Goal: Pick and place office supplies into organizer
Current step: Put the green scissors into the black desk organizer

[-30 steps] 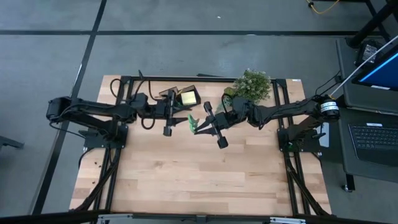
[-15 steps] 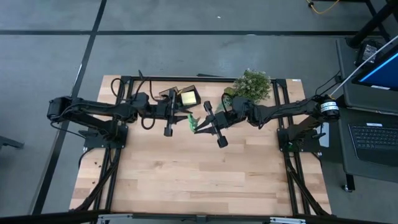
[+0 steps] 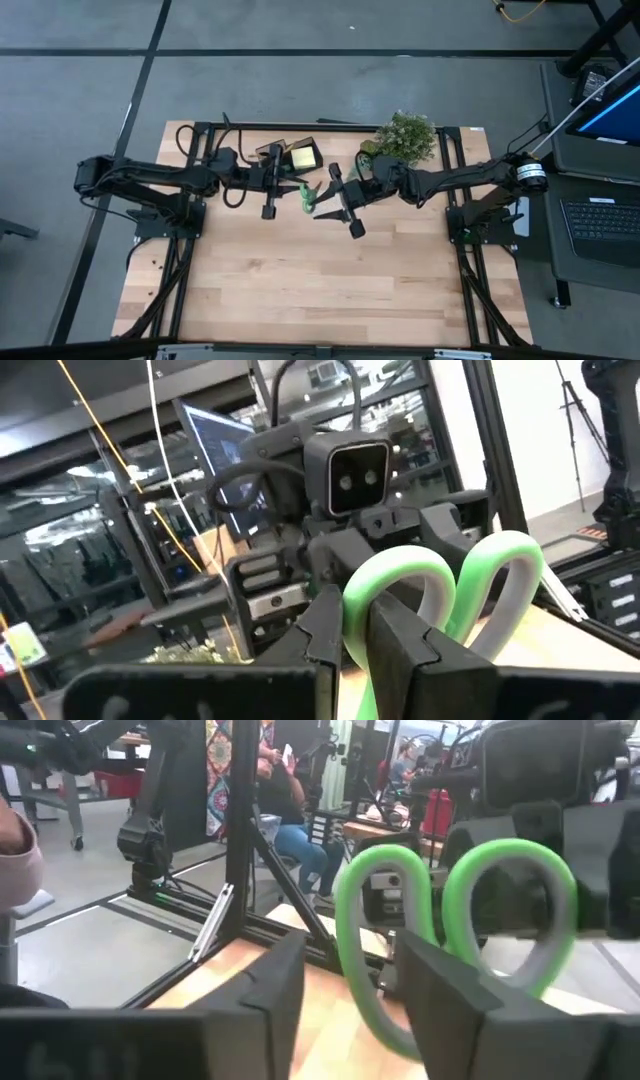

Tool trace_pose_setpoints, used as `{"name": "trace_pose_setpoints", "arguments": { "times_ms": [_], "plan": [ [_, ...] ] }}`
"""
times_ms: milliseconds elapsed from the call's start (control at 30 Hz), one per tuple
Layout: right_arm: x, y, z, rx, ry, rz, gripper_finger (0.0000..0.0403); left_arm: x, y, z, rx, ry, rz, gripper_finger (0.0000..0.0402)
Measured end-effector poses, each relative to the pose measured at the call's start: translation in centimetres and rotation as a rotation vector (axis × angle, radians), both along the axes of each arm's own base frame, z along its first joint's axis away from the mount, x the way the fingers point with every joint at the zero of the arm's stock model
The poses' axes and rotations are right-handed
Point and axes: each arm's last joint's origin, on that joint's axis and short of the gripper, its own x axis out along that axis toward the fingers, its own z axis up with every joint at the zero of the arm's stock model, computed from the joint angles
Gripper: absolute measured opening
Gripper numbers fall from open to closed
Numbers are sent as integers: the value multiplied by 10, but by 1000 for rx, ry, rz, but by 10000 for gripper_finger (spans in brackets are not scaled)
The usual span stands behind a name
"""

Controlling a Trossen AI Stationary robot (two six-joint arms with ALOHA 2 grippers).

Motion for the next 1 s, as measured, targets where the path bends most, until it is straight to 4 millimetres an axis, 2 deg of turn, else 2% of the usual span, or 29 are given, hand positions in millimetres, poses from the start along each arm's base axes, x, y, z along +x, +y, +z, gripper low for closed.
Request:
{"name": "trace_pose_setpoints", "arguments": {
  "times_ms": [200,367,500,600,700,733,1000],
  "plan": [
    [-5,-4,4,-6,17,-13,199,-15,10,4,-31,56,74,22],
    [-10,-16,9,0,68,-88,198,-32,20,14,-42,48,159,22],
    [-16,-28,7,-4,148,-203,156,-45,32,16,-62,79,406,22],
    [-16,-35,4,-4,176,-247,94,-49,41,10,-95,131,548,22],
    [-17,-39,5,-10,168,-263,22,-49,49,8,-172,126,607,22],
    [-17,-40,4,-13,169,-279,12,-49,51,7,-197,126,626,22],
    [-18,-43,0,-50,211,-384,5,-52,66,1,-302,107,870,22]
  ]
}}
